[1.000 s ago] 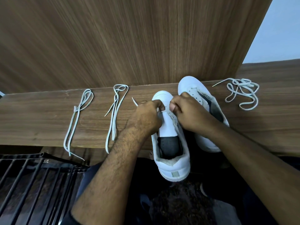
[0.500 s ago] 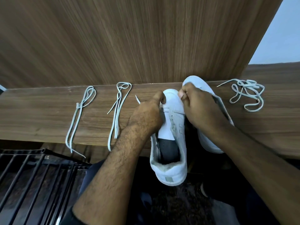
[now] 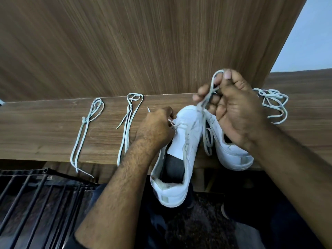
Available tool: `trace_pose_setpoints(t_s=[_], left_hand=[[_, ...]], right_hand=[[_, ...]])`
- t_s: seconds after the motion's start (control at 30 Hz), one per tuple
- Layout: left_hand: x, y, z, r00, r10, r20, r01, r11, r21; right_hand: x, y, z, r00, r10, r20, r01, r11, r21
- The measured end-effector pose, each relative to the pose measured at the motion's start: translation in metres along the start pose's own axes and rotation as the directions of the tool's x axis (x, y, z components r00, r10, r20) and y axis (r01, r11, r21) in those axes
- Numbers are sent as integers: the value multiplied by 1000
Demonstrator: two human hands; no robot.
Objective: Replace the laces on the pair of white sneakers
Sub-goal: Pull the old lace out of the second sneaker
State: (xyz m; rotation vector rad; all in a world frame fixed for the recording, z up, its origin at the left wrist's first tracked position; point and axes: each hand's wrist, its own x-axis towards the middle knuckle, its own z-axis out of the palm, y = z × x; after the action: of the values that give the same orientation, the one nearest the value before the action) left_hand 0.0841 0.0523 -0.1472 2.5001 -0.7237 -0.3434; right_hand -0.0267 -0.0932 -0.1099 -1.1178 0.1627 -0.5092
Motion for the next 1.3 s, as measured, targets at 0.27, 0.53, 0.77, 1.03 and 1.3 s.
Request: trace_pose_setpoints(t_s=[0.27, 0.53, 0.77, 1.03, 1.3], left_hand=[[3, -2, 2, 999, -32, -2, 32, 999, -16], [4, -8, 1, 1000, -25, -10, 25, 1000, -17], [3, -7, 2, 1000, -13, -3, 13, 999, -33], [2, -5, 1, 999, -23, -27, 23, 1000, 17], [4, -8, 1, 998, -26, -53, 28, 999, 30]], right_hand=[[-7, 52, -20, 972, 184, 147, 174, -144, -974], [2, 40, -7, 983, 88, 162, 40, 755, -655], [3, 40, -15, 990, 11, 138, 130, 259, -957], [5, 53, -17, 960, 209, 187, 167, 110, -980], [3, 25, 6, 992, 121, 17, -122, 992, 21]])
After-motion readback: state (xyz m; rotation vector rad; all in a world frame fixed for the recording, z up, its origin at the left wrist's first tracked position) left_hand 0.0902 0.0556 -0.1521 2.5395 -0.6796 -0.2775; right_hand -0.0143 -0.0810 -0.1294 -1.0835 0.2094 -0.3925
